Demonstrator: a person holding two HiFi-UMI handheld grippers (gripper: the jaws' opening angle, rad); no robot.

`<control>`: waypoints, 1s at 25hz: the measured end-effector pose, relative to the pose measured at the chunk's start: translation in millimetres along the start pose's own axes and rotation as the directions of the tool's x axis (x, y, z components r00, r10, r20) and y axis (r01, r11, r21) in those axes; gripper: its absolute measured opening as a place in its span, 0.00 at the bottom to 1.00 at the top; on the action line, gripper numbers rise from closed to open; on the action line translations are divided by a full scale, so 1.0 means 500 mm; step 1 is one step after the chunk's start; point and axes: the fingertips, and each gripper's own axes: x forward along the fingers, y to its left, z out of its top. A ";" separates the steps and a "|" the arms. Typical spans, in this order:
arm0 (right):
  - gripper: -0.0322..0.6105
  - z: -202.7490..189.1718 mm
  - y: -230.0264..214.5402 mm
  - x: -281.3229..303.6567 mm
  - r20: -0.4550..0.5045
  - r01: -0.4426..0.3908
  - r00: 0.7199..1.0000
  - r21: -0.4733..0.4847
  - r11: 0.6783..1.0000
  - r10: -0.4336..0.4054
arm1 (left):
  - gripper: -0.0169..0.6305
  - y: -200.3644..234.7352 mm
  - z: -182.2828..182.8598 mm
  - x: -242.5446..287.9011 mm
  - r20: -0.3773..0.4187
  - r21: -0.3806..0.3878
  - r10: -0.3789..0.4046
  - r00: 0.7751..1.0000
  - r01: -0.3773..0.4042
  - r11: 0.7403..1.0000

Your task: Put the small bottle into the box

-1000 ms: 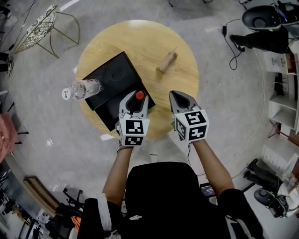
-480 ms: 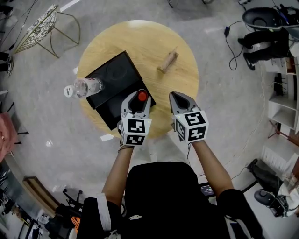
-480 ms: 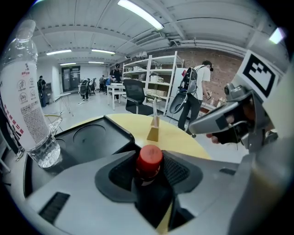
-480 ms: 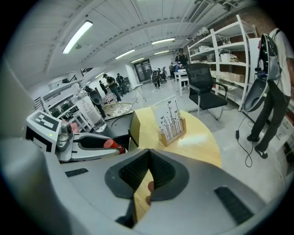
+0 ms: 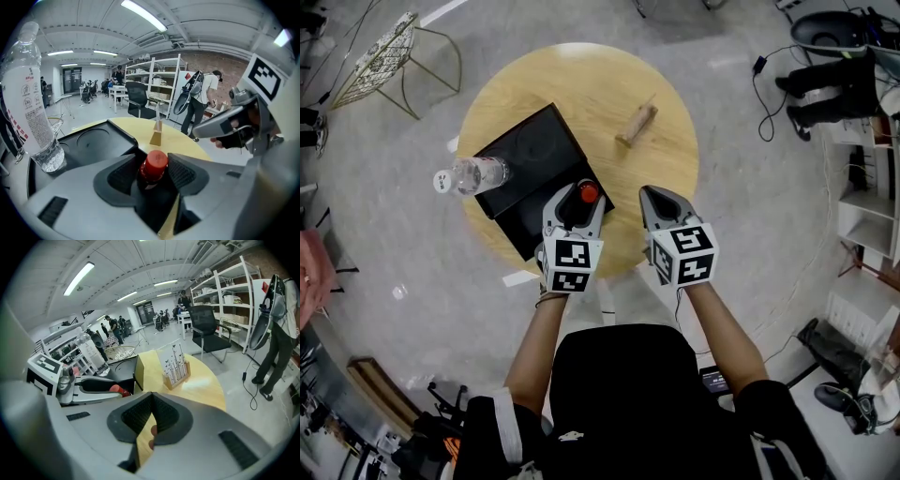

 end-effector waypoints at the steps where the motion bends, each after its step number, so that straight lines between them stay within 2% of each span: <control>1: 0.05 0.001 0.000 0.002 0.001 -0.001 1.000 0.000 1.000 0.001 | 0.34 0.002 0.005 -0.001 0.006 0.000 0.001 1.000 -0.001 1.000; 14: 0.05 0.033 0.034 -0.029 0.049 0.003 0.999 -0.016 1.000 -0.002 | 0.33 0.013 0.070 -0.072 0.077 -0.012 0.008 0.997 -0.007 1.000; 17: 0.05 0.046 0.051 -0.047 0.071 0.007 0.997 -0.024 1.000 -0.006 | 0.30 0.005 0.089 -0.102 0.103 -0.009 -0.004 0.995 0.005 1.000; 25: 0.05 0.093 0.118 -0.104 0.156 0.013 0.988 -0.032 0.999 -0.007 | 0.17 -0.019 0.145 -0.190 0.172 0.093 -0.038 0.984 0.022 0.995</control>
